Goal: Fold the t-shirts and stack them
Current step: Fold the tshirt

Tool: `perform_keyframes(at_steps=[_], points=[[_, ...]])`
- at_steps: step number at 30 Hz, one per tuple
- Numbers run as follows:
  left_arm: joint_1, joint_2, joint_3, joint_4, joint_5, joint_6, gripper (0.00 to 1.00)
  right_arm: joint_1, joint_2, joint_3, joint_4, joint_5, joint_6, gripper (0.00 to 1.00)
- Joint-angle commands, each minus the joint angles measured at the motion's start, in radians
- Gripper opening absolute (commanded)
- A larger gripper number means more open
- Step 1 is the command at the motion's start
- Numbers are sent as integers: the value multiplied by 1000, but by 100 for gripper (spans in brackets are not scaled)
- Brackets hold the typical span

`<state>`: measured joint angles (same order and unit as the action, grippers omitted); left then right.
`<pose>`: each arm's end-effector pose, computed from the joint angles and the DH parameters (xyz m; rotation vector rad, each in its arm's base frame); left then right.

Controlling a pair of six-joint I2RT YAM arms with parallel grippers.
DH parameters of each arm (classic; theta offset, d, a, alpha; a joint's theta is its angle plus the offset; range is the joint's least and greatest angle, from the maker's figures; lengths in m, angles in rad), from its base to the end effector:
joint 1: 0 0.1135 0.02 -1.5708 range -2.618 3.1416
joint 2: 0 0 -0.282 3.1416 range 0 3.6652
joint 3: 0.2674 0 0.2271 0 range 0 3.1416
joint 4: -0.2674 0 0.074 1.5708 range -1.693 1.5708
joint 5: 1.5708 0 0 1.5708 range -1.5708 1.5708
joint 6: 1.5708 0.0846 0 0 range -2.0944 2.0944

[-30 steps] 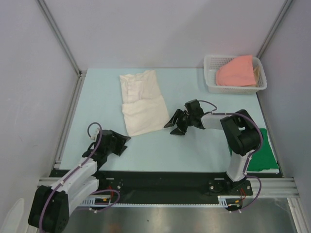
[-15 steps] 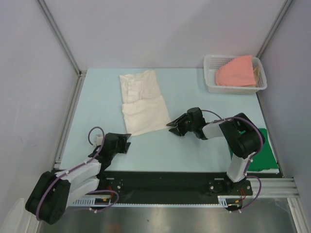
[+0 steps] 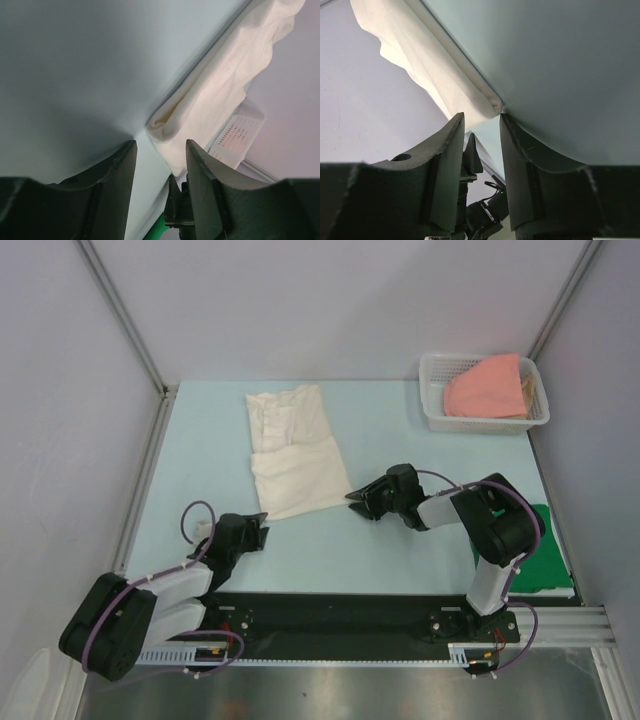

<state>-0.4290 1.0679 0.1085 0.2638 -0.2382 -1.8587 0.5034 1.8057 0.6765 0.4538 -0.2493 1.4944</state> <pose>0.1710 -0.0562 0.1156 -1.6893 1.7395 -0.9110 0.3011 0.1896 0.1179 1.0930 2.3496 1.2200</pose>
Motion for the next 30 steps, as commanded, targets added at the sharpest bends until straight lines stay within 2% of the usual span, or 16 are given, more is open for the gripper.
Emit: perform_keyframes(at_steps=[1, 6, 16, 18, 21, 22, 23, 24, 25, 26, 28, 30], points=[[-5, 52, -3, 6, -32, 6, 50, -11, 27, -3, -112, 77, -29, 40], [-5, 124, 2, 48, -23, -2, 43, -22, 35, 5, -129, 81, -33, 38], [26, 168, 3, 84, -15, 16, 34, -23, 60, 43, -167, 79, -54, 37], [29, 176, 3, 91, -13, 21, 29, -23, 61, 46, -179, 77, -62, 34], [33, 188, 5, 101, -10, 26, 21, -22, 60, 35, -179, 76, -63, 26], [36, 191, 7, 103, -10, 36, 19, -20, 60, 28, -175, 70, -60, 18], [44, 196, 8, 104, -9, 49, 12, -22, 61, 28, -172, 65, -66, 14], [47, 201, 23, 103, -3, 65, 7, -22, 67, 28, -170, 59, -83, 2], [53, 204, 34, 94, 8, 96, 1, -25, 72, 32, -171, 33, -97, 0], [61, 202, 48, 68, 29, 110, 0, -28, 73, 43, -178, 21, -114, 0], [64, 184, 71, 52, 43, 145, 0, -32, 67, 57, -190, -26, -187, 0], [65, 120, 109, -38, 50, 179, 0, -42, 44, 58, -243, -39, -223, 0]])
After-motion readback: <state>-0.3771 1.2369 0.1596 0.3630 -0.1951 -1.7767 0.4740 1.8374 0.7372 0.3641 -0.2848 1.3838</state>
